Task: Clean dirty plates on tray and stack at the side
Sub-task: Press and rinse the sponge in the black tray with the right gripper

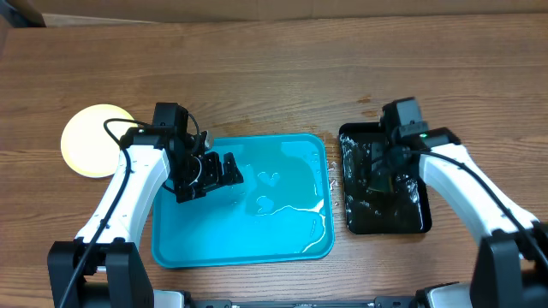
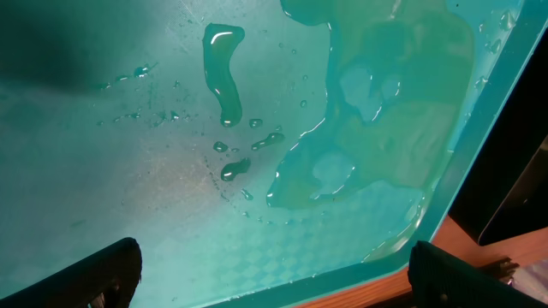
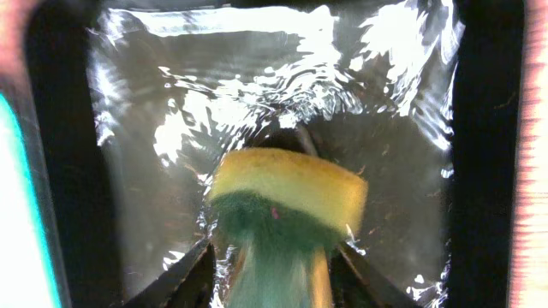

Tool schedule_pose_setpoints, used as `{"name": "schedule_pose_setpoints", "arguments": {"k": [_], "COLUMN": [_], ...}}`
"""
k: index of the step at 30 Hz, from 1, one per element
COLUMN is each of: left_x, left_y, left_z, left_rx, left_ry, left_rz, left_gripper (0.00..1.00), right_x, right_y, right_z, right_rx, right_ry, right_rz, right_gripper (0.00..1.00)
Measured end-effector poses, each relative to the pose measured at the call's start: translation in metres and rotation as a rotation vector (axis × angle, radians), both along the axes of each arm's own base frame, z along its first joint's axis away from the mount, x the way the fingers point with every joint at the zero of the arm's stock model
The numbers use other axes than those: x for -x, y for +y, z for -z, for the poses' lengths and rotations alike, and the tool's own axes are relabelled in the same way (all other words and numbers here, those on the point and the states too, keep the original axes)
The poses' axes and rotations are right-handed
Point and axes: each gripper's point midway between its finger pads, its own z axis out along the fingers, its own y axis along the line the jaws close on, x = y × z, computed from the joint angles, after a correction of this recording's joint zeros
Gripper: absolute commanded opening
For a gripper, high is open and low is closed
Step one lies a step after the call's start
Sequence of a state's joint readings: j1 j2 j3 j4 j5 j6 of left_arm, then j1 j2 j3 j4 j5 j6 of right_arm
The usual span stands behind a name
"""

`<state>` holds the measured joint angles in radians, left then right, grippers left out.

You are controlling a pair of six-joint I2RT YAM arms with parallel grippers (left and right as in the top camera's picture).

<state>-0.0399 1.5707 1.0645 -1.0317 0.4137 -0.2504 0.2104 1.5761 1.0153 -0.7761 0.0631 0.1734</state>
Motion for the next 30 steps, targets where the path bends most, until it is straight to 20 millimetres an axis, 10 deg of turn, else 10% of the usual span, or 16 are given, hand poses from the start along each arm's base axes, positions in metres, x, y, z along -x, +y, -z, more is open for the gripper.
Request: {"name": "schedule_pose_setpoints", "arguments": {"k": [3,4,6,9,23,26,29,30], "left_x": [0.0,0.0,0.0,0.0,0.0,0.0,0.0,0.0], "left_y": [0.0,0.0,0.0,0.0,0.0,0.0,0.0,0.0], "left_z": [0.0,0.0,0.0,0.0,0.0,0.0,0.0,0.0], "left_rx": [0.0,0.0,0.0,0.0,0.0,0.0,0.0,0.0], "left_ry": [0.0,0.0,0.0,0.0,0.0,0.0,0.0,0.0], "left_rz": [0.0,0.0,0.0,0.0,0.0,0.0,0.0,0.0], "left_gripper": [1.0,1.0,1.0,1.0,1.0,1.0,1.0,1.0], "right_x": [0.001,0.003,0.006,0.008,0.032,0.038,0.039,0.039], "right_y": [-0.001,-0.001,-0.001,-0.001,0.013,0.008,0.003,0.003], "right_z": [-0.014,-0.013,-0.011,-0.01,0.046,0.058,0.062,0.062], "right_rx": [0.0,0.0,-0.001,-0.005,-0.065,-0.04,-0.016,-0.017], "right_ry": [-0.016,-0.008,0.008,0.018,0.03,0.025,0.016,0.013], "right_rz": [0.003,0.007,0.01,0.015,-0.022,-0.012,-0.008,-0.004], "right_gripper": [0.04,0.13,0.66,0.82,0.68,0.04,0.04,0.43]}}
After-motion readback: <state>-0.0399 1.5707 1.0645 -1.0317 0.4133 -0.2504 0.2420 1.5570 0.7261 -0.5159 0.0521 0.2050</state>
